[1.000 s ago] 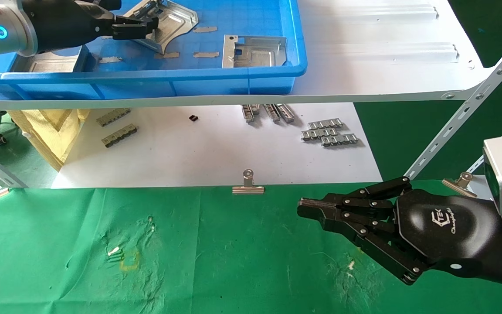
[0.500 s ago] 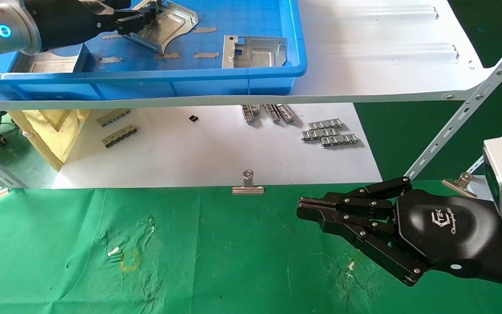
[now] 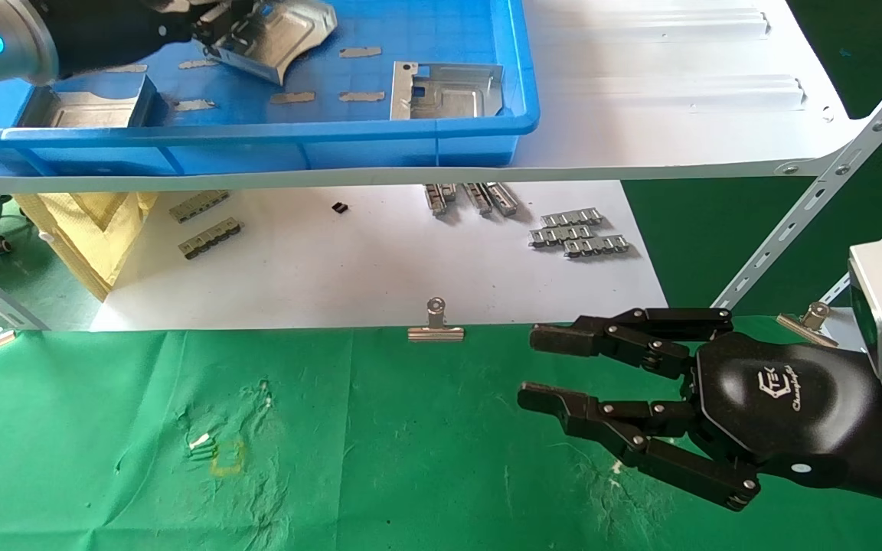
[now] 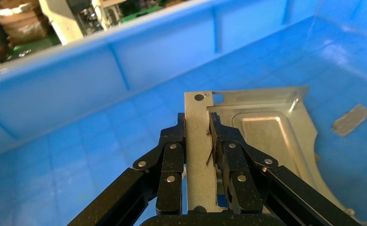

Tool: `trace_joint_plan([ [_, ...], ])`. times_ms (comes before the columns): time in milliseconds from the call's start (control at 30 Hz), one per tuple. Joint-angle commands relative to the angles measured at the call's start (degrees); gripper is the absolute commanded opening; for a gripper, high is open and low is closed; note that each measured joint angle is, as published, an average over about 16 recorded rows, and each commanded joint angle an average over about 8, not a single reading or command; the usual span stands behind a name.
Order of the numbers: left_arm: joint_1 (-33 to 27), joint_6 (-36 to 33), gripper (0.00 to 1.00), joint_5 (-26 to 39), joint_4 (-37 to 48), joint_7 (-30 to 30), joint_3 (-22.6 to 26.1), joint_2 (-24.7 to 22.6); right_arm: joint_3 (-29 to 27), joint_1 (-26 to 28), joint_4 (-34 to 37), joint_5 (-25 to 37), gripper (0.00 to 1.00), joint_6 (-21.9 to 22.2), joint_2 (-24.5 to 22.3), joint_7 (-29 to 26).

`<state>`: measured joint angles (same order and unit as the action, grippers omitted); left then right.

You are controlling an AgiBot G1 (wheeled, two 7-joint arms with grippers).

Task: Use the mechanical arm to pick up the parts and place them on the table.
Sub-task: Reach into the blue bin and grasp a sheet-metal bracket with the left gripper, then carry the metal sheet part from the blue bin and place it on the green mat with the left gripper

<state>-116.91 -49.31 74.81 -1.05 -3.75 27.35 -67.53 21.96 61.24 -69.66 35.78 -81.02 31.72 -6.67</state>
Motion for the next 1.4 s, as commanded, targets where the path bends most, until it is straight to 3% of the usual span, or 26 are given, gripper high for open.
trace_joint_plan([
  [33, -0.2, -0.7, 0.0, -0.2, -0.2, -0.1, -0.1, 0.3, 0.0, 0.0, 0.0, 0.0, 1.0, 0.0, 0.0, 0.0],
  [267, -1.7, -10.3, 0.0, -1.5, -2.5, -2.6, -0.9, 2.8, 0.0, 0.0, 0.0, 0.0, 1.0, 0.0, 0.0, 0.0],
  [533, -0.6, -35.3, 0.0, -4.3, -7.8, -9.1, -1.8, 8.3, 0.0, 0.0, 0.0, 0.0, 1.0, 0.0, 0.0, 0.0],
  [667, 2.4, -42.4, 0.0, -6.8, -12.8, -11.1, -1.3, 10.8, 0.0, 0.0, 0.0, 0.0, 1.0, 0.0, 0.0, 0.0],
  [933, 15.0, -42.8, 0.0, -16.6, -35.8, -14.4, 6.9, 21.3, 0.0, 0.0, 0.0, 0.0, 1.0, 0.0, 0.0, 0.0],
  [1033, 18.1, -42.3, 0.0, -18.7, -40.1, -17.1, 10.8, 25.2, 0.0, 0.0, 0.0, 0.0, 1.0, 0.0, 0.0, 0.0],
  [1167, 19.3, -41.6, 0.0, -16.3, -38.6, -23.1, 15.6, 26.7, 0.0, 0.0, 0.0, 0.0, 1.0, 0.0, 0.0, 0.0],
  [1400, 18.2, -40.7, 0.0, -8.4, -28.9, -34.7, 21.7, 23.1, 0.0, 0.0, 0.0, 0.0, 1.0, 0.0, 0.0, 0.0],
])
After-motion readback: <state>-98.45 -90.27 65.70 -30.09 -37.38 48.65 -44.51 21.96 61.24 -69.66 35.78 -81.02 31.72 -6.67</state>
